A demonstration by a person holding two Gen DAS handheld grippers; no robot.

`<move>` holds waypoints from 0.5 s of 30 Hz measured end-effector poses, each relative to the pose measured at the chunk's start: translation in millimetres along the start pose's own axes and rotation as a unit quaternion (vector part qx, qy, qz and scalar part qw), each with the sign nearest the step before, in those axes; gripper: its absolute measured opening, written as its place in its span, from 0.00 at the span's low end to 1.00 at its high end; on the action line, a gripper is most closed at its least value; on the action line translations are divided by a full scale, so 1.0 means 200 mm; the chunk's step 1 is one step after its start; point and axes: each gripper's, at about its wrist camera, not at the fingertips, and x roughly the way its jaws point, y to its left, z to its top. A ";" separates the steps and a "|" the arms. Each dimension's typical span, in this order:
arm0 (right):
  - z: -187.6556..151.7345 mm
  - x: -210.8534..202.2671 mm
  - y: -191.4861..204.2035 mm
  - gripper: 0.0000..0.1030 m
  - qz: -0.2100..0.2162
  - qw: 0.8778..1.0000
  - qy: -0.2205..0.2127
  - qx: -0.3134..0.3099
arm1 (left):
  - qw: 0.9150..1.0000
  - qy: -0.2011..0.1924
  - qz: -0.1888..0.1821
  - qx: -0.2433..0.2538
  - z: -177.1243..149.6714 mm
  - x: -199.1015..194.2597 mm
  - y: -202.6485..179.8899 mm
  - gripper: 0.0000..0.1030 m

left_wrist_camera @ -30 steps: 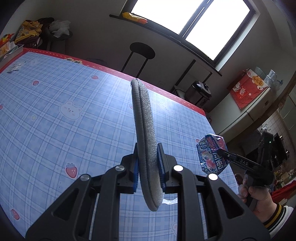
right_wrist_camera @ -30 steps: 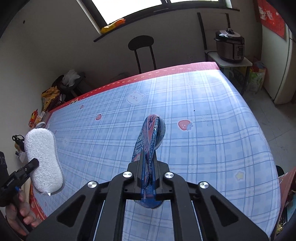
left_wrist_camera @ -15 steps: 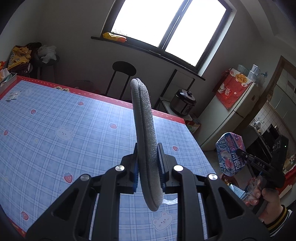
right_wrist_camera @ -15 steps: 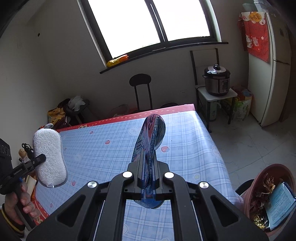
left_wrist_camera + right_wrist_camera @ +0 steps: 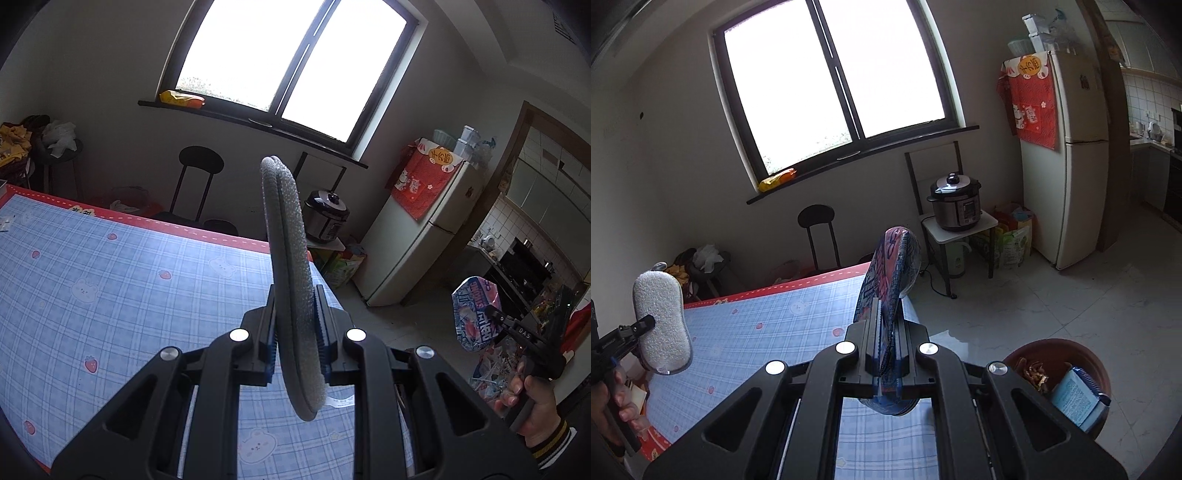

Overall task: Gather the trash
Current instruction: 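Carry the snack bag over the brown pot and open the right tool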

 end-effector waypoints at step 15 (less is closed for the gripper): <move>-0.02 -0.11 -0.54 0.06 -0.105 0.994 0.012 0.040 | 0.996 0.034 -0.072 0.029 -0.16 0.26 -0.48 0.20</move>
